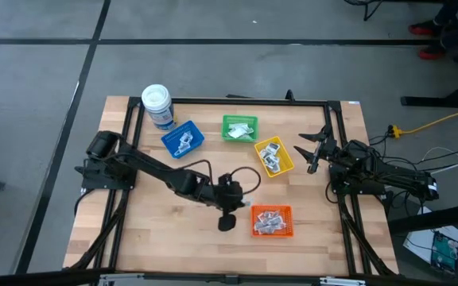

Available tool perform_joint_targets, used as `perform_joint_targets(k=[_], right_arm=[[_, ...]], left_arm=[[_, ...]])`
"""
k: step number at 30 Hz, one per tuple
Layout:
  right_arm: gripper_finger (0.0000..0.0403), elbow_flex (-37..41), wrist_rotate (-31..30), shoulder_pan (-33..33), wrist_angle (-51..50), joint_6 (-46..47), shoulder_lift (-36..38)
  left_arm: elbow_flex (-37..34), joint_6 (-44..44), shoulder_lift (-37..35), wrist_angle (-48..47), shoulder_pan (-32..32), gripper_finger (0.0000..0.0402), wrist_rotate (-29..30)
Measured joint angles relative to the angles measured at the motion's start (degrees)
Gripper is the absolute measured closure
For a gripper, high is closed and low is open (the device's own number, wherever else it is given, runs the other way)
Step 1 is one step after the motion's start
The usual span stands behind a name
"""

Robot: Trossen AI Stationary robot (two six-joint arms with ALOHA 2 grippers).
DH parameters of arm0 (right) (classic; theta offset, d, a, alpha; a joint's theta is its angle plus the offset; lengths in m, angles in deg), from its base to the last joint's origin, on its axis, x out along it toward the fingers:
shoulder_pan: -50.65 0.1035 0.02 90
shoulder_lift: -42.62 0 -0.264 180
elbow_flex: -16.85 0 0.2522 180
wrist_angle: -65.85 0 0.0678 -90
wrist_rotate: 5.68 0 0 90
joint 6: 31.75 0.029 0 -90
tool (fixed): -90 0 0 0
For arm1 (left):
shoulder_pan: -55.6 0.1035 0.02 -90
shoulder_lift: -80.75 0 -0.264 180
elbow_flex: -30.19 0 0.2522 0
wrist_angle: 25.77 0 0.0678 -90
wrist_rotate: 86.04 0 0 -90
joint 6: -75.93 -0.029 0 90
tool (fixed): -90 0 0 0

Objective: Pick & Place First Aid Supplies
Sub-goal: Put the white ointment pack into the orange bin

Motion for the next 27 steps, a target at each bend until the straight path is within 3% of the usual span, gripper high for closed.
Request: perform_joint_targets(k=[10,27], right_arm=[[0.0166,0.0,0.0,0.0,0.0,0.0,0.0],[0.0166,0.0,0.0,0.0,0.0,0.0,0.0]], left_arm=[[9.4,-2.3,4.6,3.9,2.1,0.0399,0.4],[29.3,-7.4,22.1,1.3,3.7,0.0398,-2.6]])
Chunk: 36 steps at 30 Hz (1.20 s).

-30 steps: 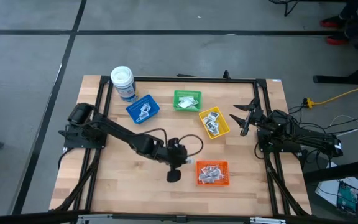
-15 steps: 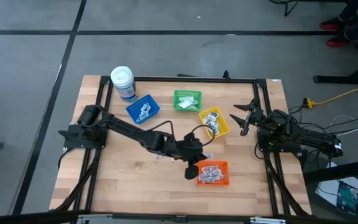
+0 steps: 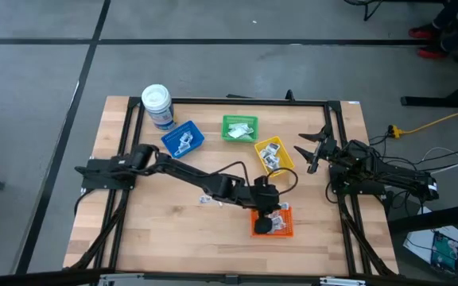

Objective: Pick & Place First Aid Supplies
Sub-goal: Put the white ointment pack into the orange bin

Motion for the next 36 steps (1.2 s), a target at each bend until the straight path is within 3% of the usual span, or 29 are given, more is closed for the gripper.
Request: perform_joint_targets(k=[18,31,36], right_arm=[[0.0166,0.0,0.0,0.0,0.0,0.0,0.0],[0.0166,0.0,0.0,0.0,0.0,0.0,0.0],[0.0166,0.0,0.0,0.0,0.0,0.0,0.0]], left_arm=[[2.0,-5.6,2.5,-5.3,0.5,0.038,-1.0],[2.0,-5.6,2.5,-5.6,2.2,0.0298,-0.7],[1.9,-5.4,1.2,-10.8,2.6,0.0277,0.2]])
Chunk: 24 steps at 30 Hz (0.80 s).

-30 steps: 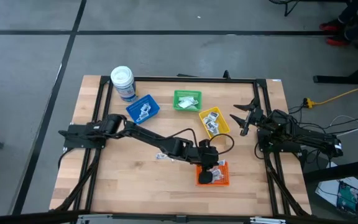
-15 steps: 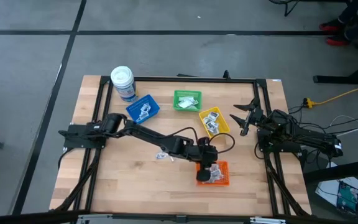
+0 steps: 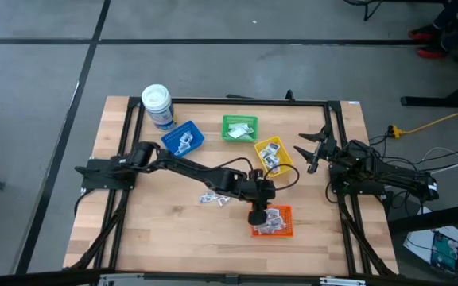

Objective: Pick & Place First Aid Supplies
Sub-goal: Put the white ointment pack into the orange bin

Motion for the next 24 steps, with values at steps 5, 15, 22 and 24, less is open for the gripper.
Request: perform_joint_targets(k=[5,15,22,24], right_arm=[[0.0166,0.0,0.0,0.0,0.0,0.0,0.0],[0.0166,0.0,0.0,0.0,0.0,0.0,0.0],[0.0166,0.0,0.0,0.0,0.0,0.0,0.0],[0.0166,0.0,0.0,0.0,0.0,0.0,0.0]], left_arm=[[0.0,0.3,-2.5,-8.0,0.2,0.0275,0.5],[-13.1,7.9,-12.1,-13.4,-0.5,0.0277,2.4],[-25.8,12.0,-19.6,-12.6,-1.0,0.0281,3.8],[-28.5,12.0,-20.9,-12.7,-1.3,0.0283,3.8]])
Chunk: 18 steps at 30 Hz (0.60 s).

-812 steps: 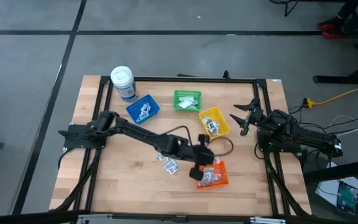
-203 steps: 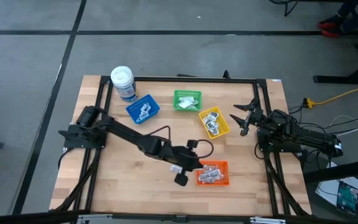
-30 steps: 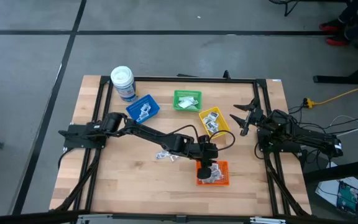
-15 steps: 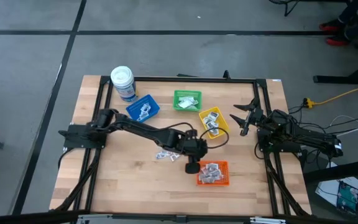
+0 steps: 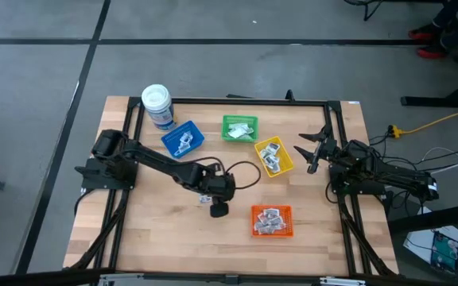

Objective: Pick & Place First Aid Supplies
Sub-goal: Put the white ointment pack into the orange bin

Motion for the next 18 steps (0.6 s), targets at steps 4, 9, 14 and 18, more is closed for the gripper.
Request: perform_joint_targets(k=[4,9,14,18], right_arm=[[0.0166,0.0,0.0,0.0,0.0,0.0,0.0],[0.0166,0.0,0.0,0.0,0.0,0.0,0.0],[0.0166,0.0,0.0,0.0,0.0,0.0,0.0],[0.0166,0.0,0.0,0.0,0.0,0.0,0.0]], left_arm=[[-4.6,0.9,-1.2,-0.2,-0.3,0.0282,-3.3],[-8.9,4.3,-1.9,-0.8,-0.2,0.0283,-7.1],[-11.6,4.4,-1.9,-0.8,0.3,0.0289,-7.0],[-13.0,2.5,-1.9,0.4,1.7,0.0293,-7.0]])
